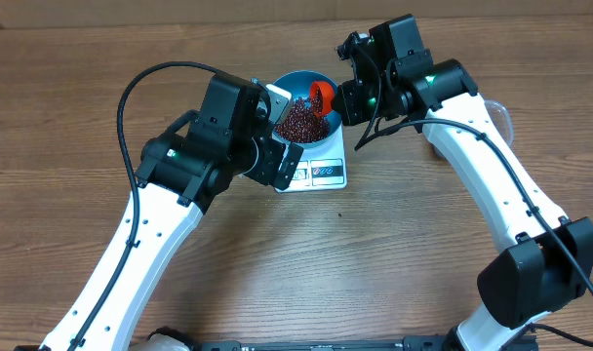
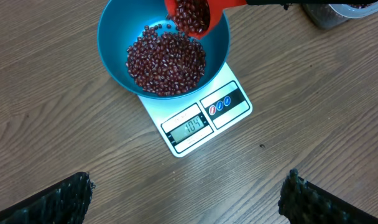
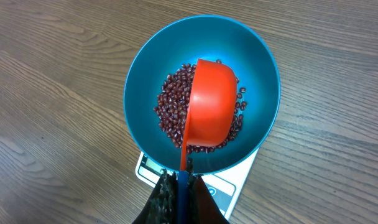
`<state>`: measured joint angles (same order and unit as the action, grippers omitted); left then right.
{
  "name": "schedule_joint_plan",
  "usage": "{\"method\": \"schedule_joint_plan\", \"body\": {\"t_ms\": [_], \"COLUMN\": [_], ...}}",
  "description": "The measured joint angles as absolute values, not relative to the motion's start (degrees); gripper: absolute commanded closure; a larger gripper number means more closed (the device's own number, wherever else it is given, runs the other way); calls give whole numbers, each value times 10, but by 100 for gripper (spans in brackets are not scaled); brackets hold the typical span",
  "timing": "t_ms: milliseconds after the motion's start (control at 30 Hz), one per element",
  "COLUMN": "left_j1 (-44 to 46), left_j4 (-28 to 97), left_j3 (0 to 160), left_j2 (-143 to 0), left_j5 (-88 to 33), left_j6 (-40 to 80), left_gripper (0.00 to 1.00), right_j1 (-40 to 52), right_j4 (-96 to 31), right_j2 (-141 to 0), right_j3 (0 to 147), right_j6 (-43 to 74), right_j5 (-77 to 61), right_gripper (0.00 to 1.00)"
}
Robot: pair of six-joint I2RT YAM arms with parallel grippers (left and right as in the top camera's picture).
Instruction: Scoop item into bowl and weigh 150g on scale
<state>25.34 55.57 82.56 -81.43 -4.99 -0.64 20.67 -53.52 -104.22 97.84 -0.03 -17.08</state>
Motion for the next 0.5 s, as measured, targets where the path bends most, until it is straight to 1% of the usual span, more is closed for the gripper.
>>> {"method": "schedule_joint_plan", "body": {"t_ms": [333, 500], "left_j1": [253, 253], "left_j4": [556, 556], "left_j3": [826, 826], "left_j2": [-814, -814], "left_j5": [-50, -50], "left_j6": [-6, -6], "left_gripper": [0, 0], "right_j1": [222, 254], "right_j4": [-534, -533], "right_j2": [-1032, -1023], "right_j3": [978, 978], "right_j6": [-49, -70], "right_j5": [-164, -112], "right_gripper": [96, 97]}}
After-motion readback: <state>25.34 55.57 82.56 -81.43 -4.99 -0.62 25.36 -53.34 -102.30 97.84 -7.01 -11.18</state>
